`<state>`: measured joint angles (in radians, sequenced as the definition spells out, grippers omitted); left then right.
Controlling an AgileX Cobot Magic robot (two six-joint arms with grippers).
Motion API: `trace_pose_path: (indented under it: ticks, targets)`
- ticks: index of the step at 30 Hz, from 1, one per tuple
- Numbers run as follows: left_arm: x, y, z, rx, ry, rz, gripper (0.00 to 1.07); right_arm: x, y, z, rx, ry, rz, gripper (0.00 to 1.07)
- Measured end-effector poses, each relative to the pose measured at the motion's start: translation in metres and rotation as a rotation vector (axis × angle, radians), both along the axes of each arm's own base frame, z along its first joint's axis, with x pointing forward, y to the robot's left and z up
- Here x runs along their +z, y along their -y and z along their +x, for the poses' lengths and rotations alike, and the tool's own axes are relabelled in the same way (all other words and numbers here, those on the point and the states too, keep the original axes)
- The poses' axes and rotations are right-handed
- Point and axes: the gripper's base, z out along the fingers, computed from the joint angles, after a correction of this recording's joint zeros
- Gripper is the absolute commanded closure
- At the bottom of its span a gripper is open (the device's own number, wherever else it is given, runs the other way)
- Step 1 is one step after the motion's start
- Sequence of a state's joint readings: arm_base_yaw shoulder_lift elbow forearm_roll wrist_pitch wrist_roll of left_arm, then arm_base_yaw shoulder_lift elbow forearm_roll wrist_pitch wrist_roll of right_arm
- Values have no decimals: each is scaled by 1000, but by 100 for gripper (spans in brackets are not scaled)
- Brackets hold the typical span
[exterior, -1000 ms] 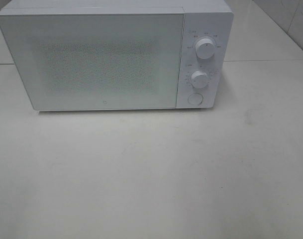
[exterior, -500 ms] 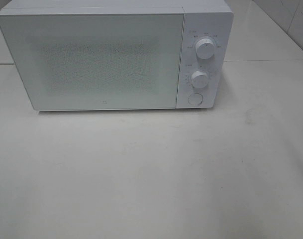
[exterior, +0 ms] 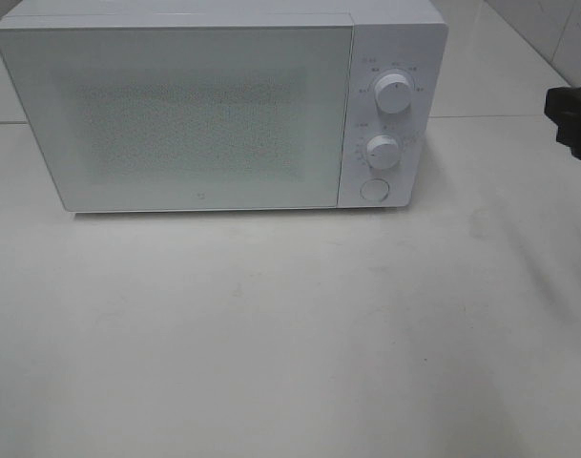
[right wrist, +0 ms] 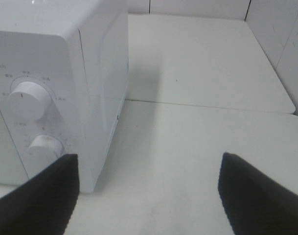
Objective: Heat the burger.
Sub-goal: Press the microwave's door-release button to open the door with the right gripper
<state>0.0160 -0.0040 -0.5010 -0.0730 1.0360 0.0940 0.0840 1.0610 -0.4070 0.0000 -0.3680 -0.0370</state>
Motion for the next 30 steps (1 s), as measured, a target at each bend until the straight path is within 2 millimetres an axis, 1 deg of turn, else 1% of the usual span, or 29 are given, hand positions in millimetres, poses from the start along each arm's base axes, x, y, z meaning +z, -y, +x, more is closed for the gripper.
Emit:
trace_pose_path:
  ticks: [1, 2, 3, 4, 5, 6, 8, 9, 10, 12, 13, 15, 16, 18, 20, 22, 23, 25, 26, 28, 29, 30]
  targets:
    - [0, 0, 0, 0, 0, 0, 9, 0, 0, 0, 0, 0, 0, 31]
    - [0, 0, 0, 0, 0, 0, 9, -7, 0, 3, -9, 38, 10, 31]
    - [0, 0, 0, 0, 0, 0, 9, -7, 0, 3, -9, 38, 10, 31]
    - [0, 0, 0, 0, 0, 0, 9, -11, 1, 3, -18, 49, 19, 31]
    - [0, 0, 0, 0, 0, 0, 9, -20, 2, 4, -32, 63, 29, 31]
    - [0, 0, 0, 0, 0, 0, 9, -20, 2, 4, -32, 63, 29, 31]
    - [0, 0, 0, 0, 0, 0, 9, -31, 3, 4, -46, 87, 25, 31]
    - [0, 0, 0, 0, 0, 0, 9, -31, 3, 4, -46, 87, 25, 31]
    - [0, 0, 0, 0, 0, 0, 9, -36, 4, 5, -54, 102, 18, 31]
    - [0, 0, 0, 0, 0, 0, 9, -39, 5, 5, -59, 109, 17, 31]
    - [0, 0, 0, 0, 0, 0, 9, -45, 6, 4, -73, 117, 21, 31]
    - [0, 0, 0, 0, 0, 0, 9, -48, 6, 3, -79, 119, 22, 31]
    - [0, 0, 0, 0, 0, 0, 9, -53, 7, 2, -88, 122, 22, 31]
    - [0, 0, 0, 0, 0, 0, 9, -55, 7, 1, -90, 122, 25, 31]
    - [0, 0, 0, 0, 0, 0, 9, -58, 4, 1, -91, 125, 33, 31]
    - [0, 0, 0, 0, 0, 0, 9, -64, -5, 2, -70, 111, 31, 31]
    - [0, 0, 0, 0, 0, 0, 9, -64, -5, 2, -70, 111, 31, 31]
    - [0, 0, 0, 0, 0, 0, 9, -70, -16, 3, -49, 95, 21, 31]
    - [0, 0, 0, 0, 0, 0, 9, -70, -16, 3, -49, 95, 21, 31]
    - [0, 0, 0, 0, 0, 0, 9, -76, -27, 3, -40, 90, 26, 31]
    - [0, 0, 0, 0, 0, 0, 9, -76, -27, 3, -40, 90, 26, 31]
    - [0, 0, 0, 0, 0, 0, 9, -81, -34, 3, -36, 82, 24, 31]
